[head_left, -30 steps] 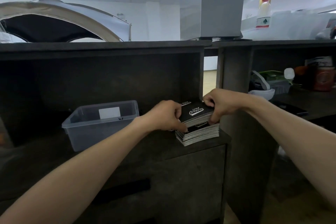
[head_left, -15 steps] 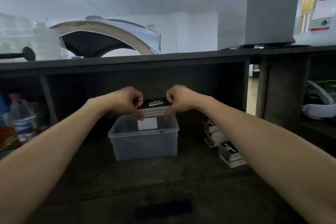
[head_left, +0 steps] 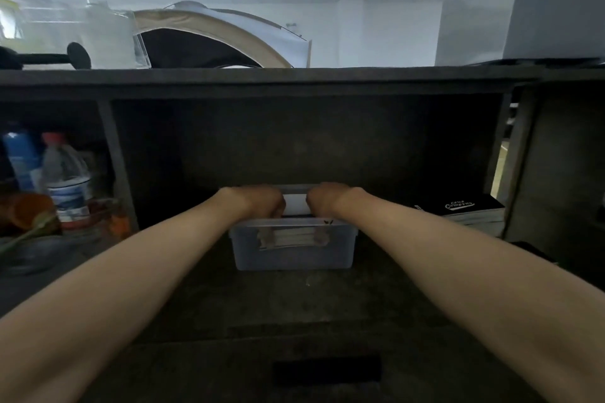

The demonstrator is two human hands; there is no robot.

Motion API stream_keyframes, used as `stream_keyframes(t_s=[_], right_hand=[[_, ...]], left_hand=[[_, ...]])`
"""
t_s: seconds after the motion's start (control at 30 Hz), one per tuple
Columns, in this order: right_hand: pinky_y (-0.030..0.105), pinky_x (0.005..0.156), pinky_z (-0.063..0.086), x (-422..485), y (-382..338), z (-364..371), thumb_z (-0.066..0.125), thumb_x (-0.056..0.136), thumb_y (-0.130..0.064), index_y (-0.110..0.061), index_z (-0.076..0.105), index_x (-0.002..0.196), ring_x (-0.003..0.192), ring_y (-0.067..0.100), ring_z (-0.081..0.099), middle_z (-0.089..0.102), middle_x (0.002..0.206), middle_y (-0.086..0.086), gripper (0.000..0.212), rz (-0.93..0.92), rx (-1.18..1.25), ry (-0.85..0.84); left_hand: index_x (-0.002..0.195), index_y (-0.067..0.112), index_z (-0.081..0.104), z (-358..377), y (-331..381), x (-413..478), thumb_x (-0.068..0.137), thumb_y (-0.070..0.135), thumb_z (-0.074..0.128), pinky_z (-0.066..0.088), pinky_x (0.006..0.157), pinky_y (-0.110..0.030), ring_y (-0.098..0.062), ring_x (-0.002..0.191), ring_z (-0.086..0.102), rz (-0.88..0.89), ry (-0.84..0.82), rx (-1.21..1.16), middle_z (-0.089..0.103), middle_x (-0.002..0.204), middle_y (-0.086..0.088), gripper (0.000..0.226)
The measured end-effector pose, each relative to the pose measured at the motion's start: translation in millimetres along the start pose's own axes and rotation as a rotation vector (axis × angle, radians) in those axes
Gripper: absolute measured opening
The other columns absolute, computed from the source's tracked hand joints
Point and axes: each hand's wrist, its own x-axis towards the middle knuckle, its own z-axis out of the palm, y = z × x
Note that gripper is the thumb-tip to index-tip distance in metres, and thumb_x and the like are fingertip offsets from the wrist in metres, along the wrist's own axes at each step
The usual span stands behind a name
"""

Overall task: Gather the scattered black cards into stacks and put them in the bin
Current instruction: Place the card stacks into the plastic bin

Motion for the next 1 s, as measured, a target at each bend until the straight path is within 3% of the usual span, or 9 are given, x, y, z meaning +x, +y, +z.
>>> stream_keyframes(t_s=[0.07,0.13,0.27,0.33,0.47,0.6,0.77,0.83,1.0], right_hand=[[0.024,0.051,0.036,2,1,0,0.064,0.090,-0.026,-0.014,0.057,0.121,0.074,0.013,0.050,0.057,0.107,0.002,0.034,0.010,-0.049,0.012],[0.024,0.057,0.041,5,1,0,0.064,0.090,-0.025,-0.013,0.056,0.124,0.079,0.015,0.052,0.058,0.109,0.004,0.037,0.024,-0.079,-0.004],[0.027,0.074,0.045,10,2,-1,0.064,0.092,-0.026,-0.011,0.055,0.126,0.095,0.019,0.058,0.059,0.119,0.008,0.039,0.040,-0.097,0.023],[0.026,0.074,0.045,11,3,-1,0.063,0.092,-0.026,-0.010,0.054,0.127,0.100,0.020,0.059,0.059,0.120,0.008,0.039,0.048,-0.095,0.034],[0.026,0.070,0.044,15,4,2,0.060,0.094,-0.025,-0.010,0.056,0.123,0.079,0.014,0.051,0.059,0.111,0.006,0.033,0.025,-0.112,0.034],[0.027,0.068,0.044,13,6,3,0.061,0.093,-0.025,-0.011,0.058,0.119,0.069,0.011,0.047,0.059,0.105,0.005,0.029,0.003,-0.091,0.062],[0.030,0.064,0.047,-27,11,-16,0.069,0.077,-0.056,-0.023,0.061,0.091,0.073,0.011,0.056,0.063,0.088,-0.004,0.037,-0.117,0.055,0.340],[0.028,0.057,0.047,-60,19,-28,0.067,0.077,-0.060,-0.029,0.058,0.077,0.067,0.007,0.057,0.061,0.074,-0.009,0.032,-0.167,0.173,0.481],[0.027,0.060,0.052,-158,79,-27,0.062,0.076,-0.061,-0.034,0.058,0.074,0.067,0.000,0.059,0.062,0.071,-0.012,0.027,-0.107,0.258,0.637]], left_hand=[[0.083,0.027,0.058,0,3,2,0.095,0.031,0.059,0.043,0.063,-0.026,-0.011,0.078,0.056,-0.007,0.015,0.095,0.059,0.095,0.004,0.013],[0.093,0.023,0.060,-1,8,6,0.094,0.033,0.064,0.037,0.056,-0.024,-0.010,0.072,0.053,-0.047,0.011,0.184,0.057,0.092,0.004,0.010],[0.120,0.017,0.061,-4,13,9,0.098,0.031,0.061,0.044,0.066,-0.025,-0.011,0.073,0.054,-0.079,0.014,0.217,0.064,0.113,-0.003,0.026],[0.116,0.016,0.062,-3,12,10,0.101,0.028,0.055,0.046,0.074,-0.027,-0.014,0.081,0.055,-0.071,0.031,0.218,0.064,0.118,-0.005,0.021],[0.095,0.019,0.058,-2,9,11,0.104,0.023,0.049,0.044,0.076,-0.026,-0.016,0.087,0.056,-0.052,0.031,0.224,0.064,0.110,-0.006,0.014],[0.094,0.019,0.057,-1,9,10,0.103,0.023,0.051,0.044,0.078,-0.026,-0.015,0.087,0.056,-0.042,0.024,0.191,0.060,0.102,-0.003,0.012],[0.091,0.023,0.062,-8,6,7,0.097,0.031,0.061,0.050,0.080,-0.027,-0.011,0.088,0.060,-0.034,-0.007,0.045,0.064,0.105,0.001,0.010],[0.088,0.025,0.061,-17,7,4,0.090,0.036,0.070,0.052,0.075,-0.029,-0.013,0.085,0.063,-0.030,0.066,-0.134,0.067,0.097,0.001,0.014],[0.079,0.031,0.063,-31,68,-20,0.079,0.048,0.078,0.052,0.058,-0.028,-0.007,0.067,0.065,0.208,0.577,-0.423,0.067,0.075,0.006,0.022]])
